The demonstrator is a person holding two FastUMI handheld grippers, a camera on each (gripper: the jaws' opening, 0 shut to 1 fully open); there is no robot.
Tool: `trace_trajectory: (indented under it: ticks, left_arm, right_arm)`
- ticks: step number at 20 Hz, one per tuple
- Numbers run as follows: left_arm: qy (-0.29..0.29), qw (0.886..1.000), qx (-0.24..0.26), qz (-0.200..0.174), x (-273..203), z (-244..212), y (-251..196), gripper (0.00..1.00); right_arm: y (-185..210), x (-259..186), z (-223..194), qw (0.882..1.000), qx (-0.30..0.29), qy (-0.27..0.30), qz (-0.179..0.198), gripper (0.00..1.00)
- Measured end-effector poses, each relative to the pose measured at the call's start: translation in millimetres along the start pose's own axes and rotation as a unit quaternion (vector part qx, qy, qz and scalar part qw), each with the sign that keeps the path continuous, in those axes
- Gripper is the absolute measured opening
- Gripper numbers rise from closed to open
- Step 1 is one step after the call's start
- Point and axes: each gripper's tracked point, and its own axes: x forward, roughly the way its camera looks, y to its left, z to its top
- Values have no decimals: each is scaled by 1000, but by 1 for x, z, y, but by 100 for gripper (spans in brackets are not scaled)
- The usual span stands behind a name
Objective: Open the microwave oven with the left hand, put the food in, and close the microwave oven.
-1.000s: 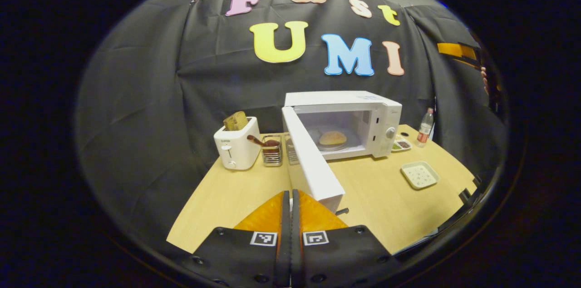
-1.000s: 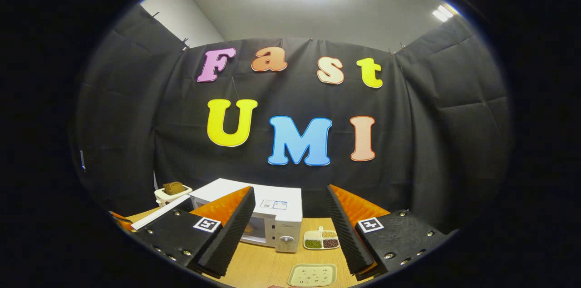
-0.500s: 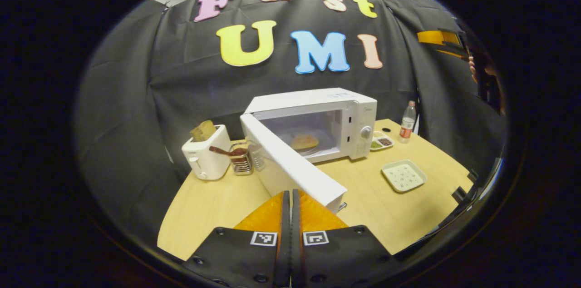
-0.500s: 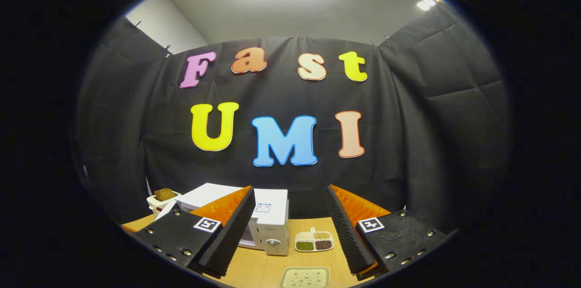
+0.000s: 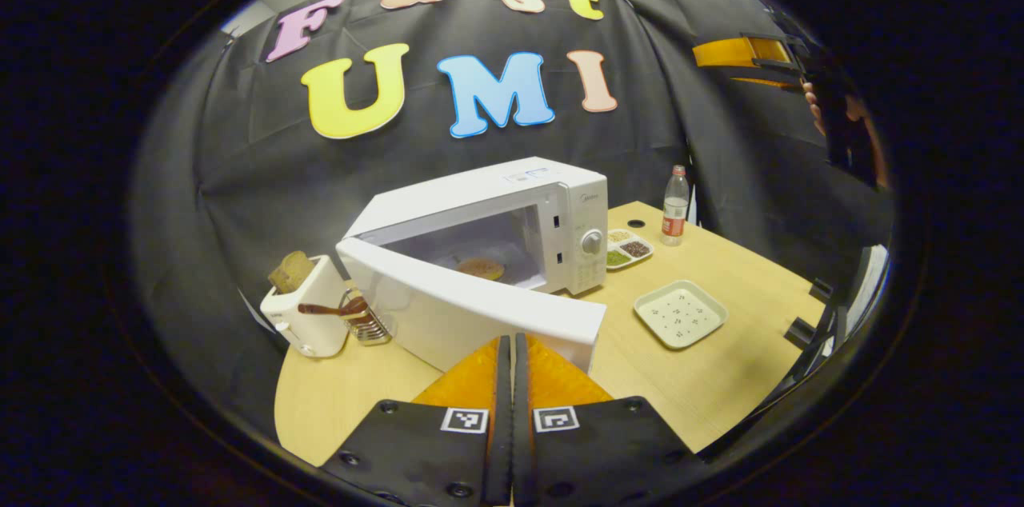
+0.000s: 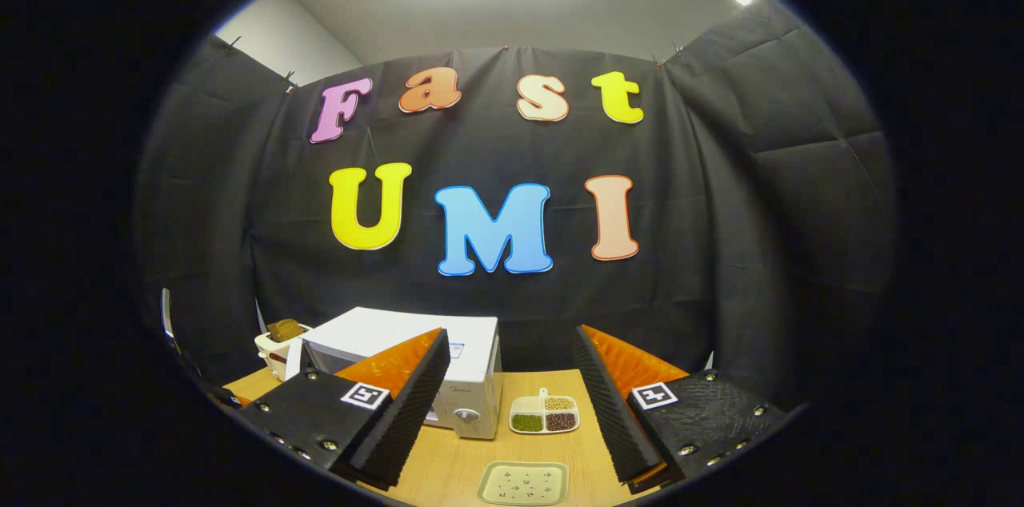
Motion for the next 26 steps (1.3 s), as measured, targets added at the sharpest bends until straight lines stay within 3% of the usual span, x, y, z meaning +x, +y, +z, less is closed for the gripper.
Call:
trace_trajectory:
  ticks: [4, 17, 22, 26]
  left_arm:
    - [-11, 1000, 3, -23, 29, 20, -22, 6]
    - [-25, 999, -11, -43, 114, 71, -47, 7]
    - [-28, 999, -17, -30, 141, 82, -46, 7]
    - [4, 1000, -25, -5, 161, 77, -45, 7]
  right_arm:
    - [-14, 0, 0, 1000, -3, 3, -6, 94]
    - [-58, -2, -8, 999, -2, 16, -34, 94]
    - [-67, 0, 0, 999, 0, 3, -44, 94]
    - [-69, 7, -6, 999, 8, 9, -50, 94]
